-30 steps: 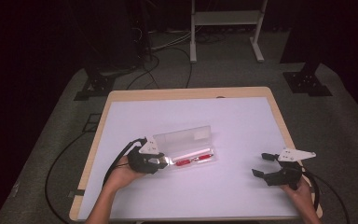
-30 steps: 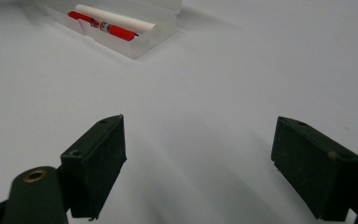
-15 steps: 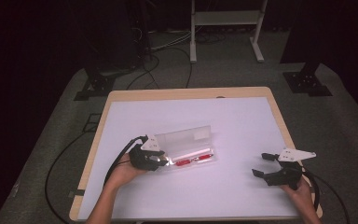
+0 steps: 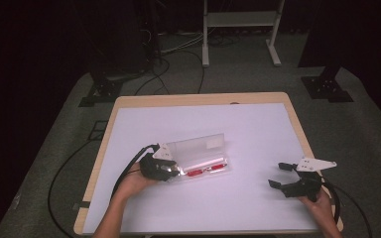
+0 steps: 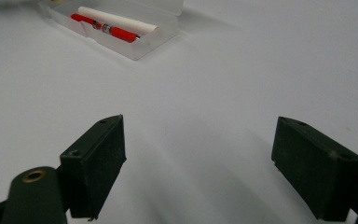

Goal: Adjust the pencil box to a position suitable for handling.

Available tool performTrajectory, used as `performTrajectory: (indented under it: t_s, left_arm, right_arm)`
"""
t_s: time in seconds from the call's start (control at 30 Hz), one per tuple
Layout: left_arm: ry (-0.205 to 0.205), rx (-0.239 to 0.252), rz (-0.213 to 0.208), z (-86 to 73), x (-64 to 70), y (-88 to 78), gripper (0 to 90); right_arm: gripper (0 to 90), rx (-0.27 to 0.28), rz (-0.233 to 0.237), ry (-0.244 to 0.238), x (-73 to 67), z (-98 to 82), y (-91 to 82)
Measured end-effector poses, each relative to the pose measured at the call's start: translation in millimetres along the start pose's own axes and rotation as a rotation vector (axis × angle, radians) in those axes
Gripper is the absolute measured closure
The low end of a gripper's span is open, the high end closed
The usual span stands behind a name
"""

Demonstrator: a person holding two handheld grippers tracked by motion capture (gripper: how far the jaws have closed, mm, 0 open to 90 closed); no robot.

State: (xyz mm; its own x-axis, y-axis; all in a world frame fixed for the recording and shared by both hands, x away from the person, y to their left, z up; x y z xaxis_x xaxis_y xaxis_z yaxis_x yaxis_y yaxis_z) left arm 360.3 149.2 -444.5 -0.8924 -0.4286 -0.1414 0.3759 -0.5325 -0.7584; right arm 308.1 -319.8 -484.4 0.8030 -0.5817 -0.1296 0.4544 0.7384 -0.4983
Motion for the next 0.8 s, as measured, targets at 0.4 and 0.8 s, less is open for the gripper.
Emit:
performTrajectory:
  t_s: [0.4, 0.8]
  left_arm:
    - [-0.013, -0.011, -0.016, -2.5, -3.1, 4.3, 59.3]
    - [-0.013, -0.006, -0.024, -2.2, -2.8, 3.9, 56.7]
  right_arm:
    - [16.5, 0.0, -0.001, 0.004, 0.4, 0.0, 0.0]
    - [16.4, -0.001, -0.007, 0.002, 0.2, 0.0, 0.2]
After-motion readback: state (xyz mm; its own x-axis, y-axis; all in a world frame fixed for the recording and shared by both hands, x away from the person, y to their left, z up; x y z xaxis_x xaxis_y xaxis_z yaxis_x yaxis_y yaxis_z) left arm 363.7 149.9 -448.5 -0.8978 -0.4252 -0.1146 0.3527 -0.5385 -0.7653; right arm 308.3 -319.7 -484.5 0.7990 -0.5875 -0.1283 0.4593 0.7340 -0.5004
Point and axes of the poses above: each handheld gripper's, and its own axes: y roughly forward along the jaws, z roughly out of its top, x roughly to its right, the point moved 1 cm from there along y, roughly forward along the jaws, and after that the axes turned 5 degrees about z, right-handed, at the moved point
